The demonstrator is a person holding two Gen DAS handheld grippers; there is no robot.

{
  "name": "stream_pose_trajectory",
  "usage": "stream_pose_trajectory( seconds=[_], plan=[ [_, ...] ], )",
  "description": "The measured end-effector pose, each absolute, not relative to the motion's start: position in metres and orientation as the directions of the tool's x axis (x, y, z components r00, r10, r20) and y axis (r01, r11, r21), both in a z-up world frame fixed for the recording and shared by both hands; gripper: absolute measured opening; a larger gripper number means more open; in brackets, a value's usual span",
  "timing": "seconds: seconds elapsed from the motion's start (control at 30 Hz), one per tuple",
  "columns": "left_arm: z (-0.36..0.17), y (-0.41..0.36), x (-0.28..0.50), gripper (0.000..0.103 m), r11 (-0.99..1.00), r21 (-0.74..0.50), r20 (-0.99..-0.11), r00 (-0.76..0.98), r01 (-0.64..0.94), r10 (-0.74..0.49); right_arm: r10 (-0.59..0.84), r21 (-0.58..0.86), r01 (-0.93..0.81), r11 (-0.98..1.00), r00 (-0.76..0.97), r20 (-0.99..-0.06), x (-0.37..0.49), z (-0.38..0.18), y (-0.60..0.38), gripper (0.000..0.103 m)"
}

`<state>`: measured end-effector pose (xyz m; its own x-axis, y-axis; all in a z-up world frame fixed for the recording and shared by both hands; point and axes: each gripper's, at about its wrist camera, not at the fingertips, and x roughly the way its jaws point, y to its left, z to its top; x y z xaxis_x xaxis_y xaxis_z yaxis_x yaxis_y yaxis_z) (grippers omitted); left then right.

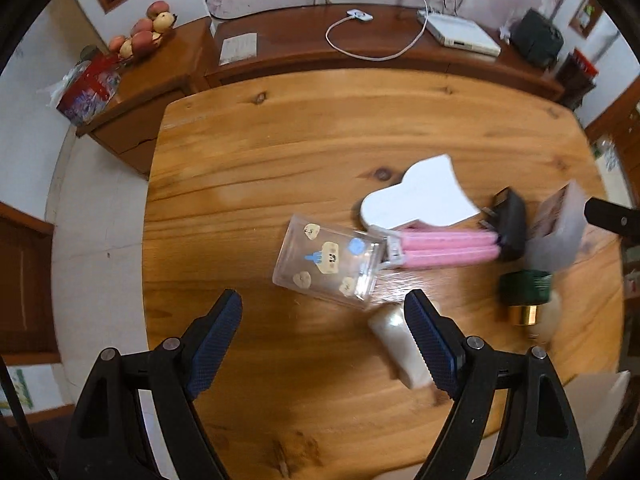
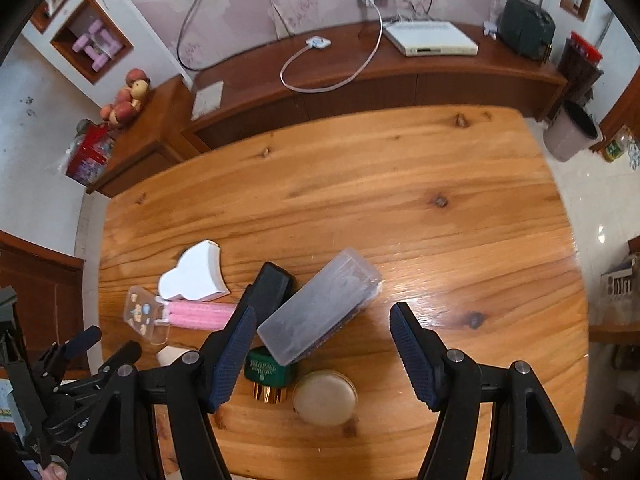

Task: Organize rigid objects
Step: 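Open both tools and move them to the clear case and hair rollers, then grasp the clear printed box with the left tool while the right tool grasps the frosted case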

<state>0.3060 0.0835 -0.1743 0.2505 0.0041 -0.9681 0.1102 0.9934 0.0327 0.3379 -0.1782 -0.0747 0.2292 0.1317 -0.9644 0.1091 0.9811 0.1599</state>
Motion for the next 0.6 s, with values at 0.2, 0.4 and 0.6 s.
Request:
stream_pose_trajectory(
  seconds=[0.2, 0.4, 0.6],
  plan=[
    [-0.189, 0.083, 0.317, 0.085, 0.988, 0.083, -0.97, 0.237, 0.134, 0.05, 0.149, 0.177, 0.148, 0.973, 0.183, -0.972, 0.346, -0.094, -0.18, 0.07],
    [-0.205, 0.079, 0.328, 0.085, 0.986, 0.073, -0.978, 0.205, 0.15, 0.041, 0.121, 0.149, 0.173, 0.974, 0.162, -0.979, 0.351, -0.104, -0.182, 0.07],
    [-0.216, 0.083, 0.333, 0.087, 0.992, 0.04, -0.985, 0.17, 0.121, 0.019, 0.087, 0.108, 0.163, 0.981, 0.126, -0.988, 0.355, -0.114, -0.173, 0.069]
  ],
)
